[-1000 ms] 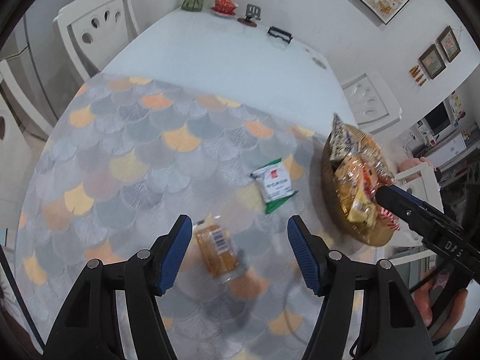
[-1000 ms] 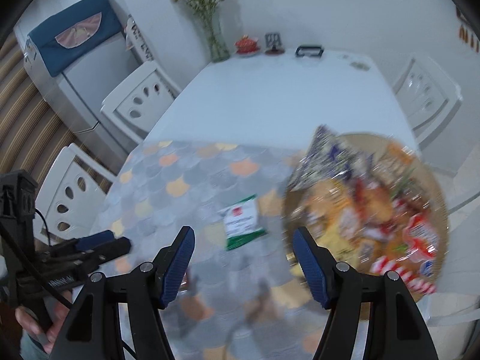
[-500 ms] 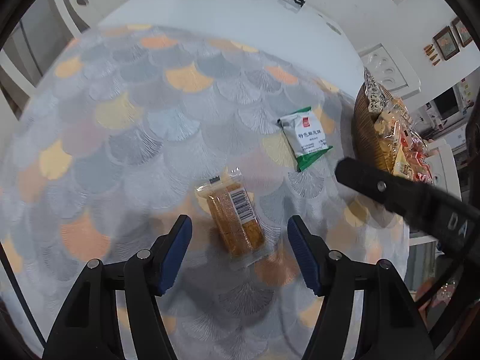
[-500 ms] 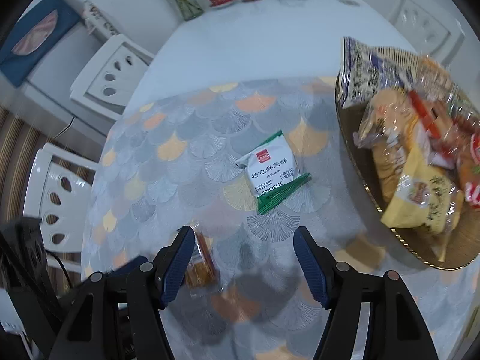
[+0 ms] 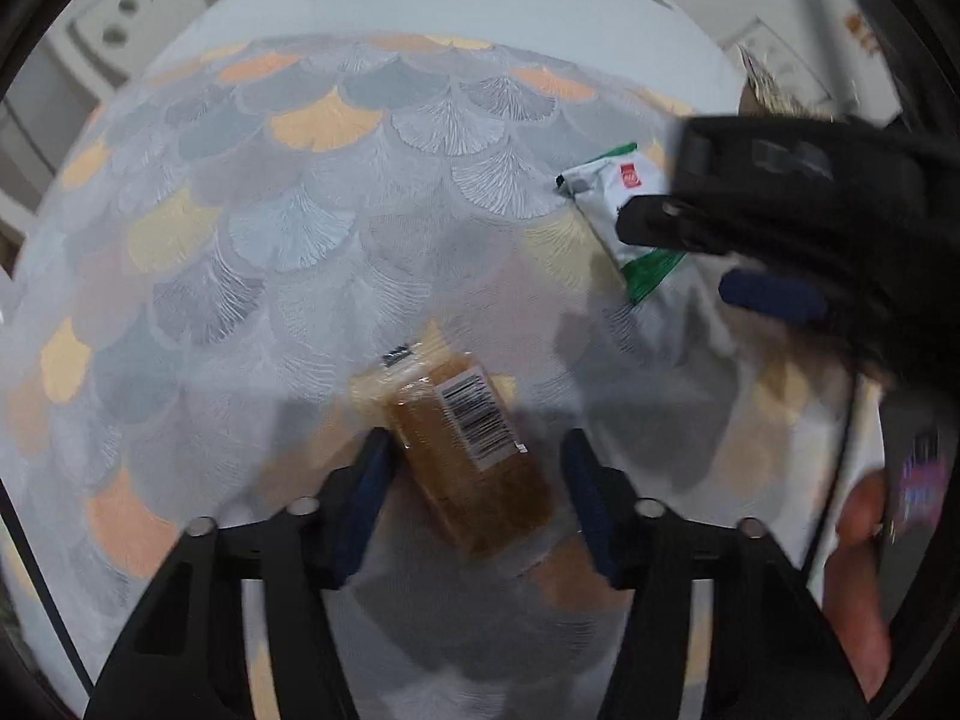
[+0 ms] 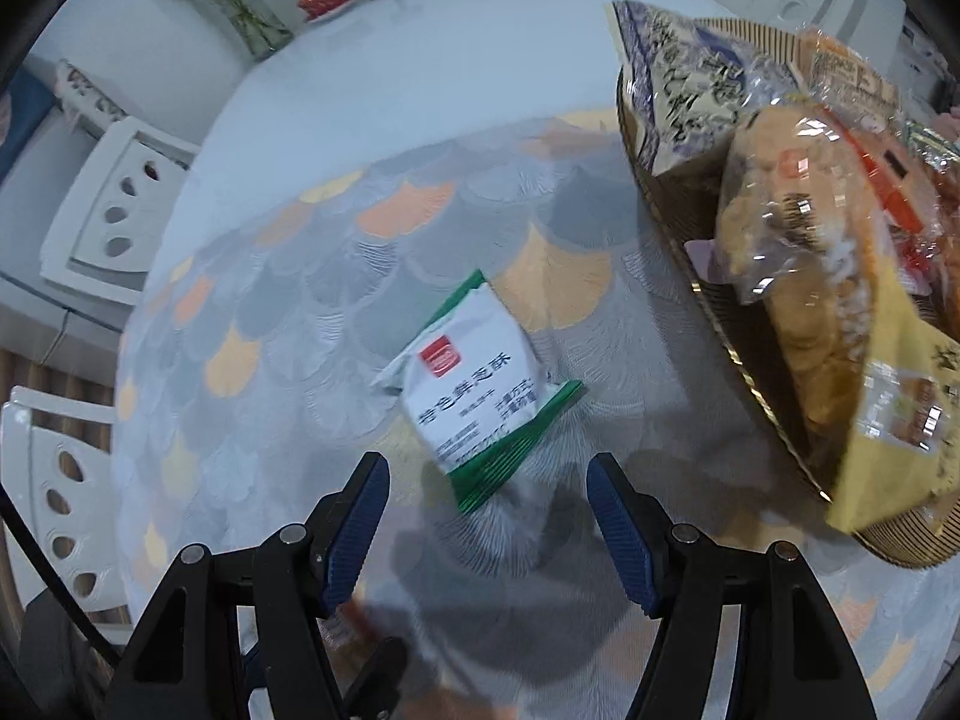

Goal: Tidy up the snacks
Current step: 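Grasp the small brown biscuit pack with the left tool while the right tool grasps the white-green pastry pack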

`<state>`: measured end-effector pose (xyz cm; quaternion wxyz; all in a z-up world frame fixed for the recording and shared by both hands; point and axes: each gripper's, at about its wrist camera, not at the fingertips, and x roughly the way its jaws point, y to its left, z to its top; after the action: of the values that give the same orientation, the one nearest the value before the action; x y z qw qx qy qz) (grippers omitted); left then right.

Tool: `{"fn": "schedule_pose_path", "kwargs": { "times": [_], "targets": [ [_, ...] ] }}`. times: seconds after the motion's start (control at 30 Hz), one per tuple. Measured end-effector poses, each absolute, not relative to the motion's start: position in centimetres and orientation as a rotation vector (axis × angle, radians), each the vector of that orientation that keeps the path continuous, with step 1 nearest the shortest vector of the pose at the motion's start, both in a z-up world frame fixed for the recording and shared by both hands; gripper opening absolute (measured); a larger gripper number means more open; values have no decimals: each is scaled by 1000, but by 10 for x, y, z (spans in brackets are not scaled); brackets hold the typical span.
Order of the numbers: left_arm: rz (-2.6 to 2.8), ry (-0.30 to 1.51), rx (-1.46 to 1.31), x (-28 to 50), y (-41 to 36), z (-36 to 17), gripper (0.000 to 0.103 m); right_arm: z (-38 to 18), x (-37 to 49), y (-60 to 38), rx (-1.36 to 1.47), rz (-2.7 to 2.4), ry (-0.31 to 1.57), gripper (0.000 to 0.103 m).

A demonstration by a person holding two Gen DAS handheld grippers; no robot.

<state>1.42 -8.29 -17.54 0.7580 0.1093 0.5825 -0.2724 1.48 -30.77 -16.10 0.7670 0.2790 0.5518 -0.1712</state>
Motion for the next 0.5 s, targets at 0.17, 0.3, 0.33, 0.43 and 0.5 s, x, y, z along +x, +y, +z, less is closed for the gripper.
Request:
{"fn": "schedule_pose_path", "kwargs": {
  "times": [0.17, 0.3, 0.33, 0.43, 0.5],
  "targets": [
    [-593, 1237, 274, 21, -63, -173, 40, -174, 28, -307, 588, -365, 1216, 66],
    [-549, 1234, 285, 41, -39, -171, 39, -172, 42, -295, 562, -235, 1195, 66],
    [-550, 1239, 277, 46, -34, -170, 39, -171, 45, -290, 555, -176, 1195, 66],
    [-539, 1244, 296, 57, -29, -169, 39, -169, 41, -288, 498, -186, 1202, 66],
    [-546, 1246, 300, 60, -30, -169, 39, -169, 35, -292, 458, -253, 1207, 66]
  ]
}}
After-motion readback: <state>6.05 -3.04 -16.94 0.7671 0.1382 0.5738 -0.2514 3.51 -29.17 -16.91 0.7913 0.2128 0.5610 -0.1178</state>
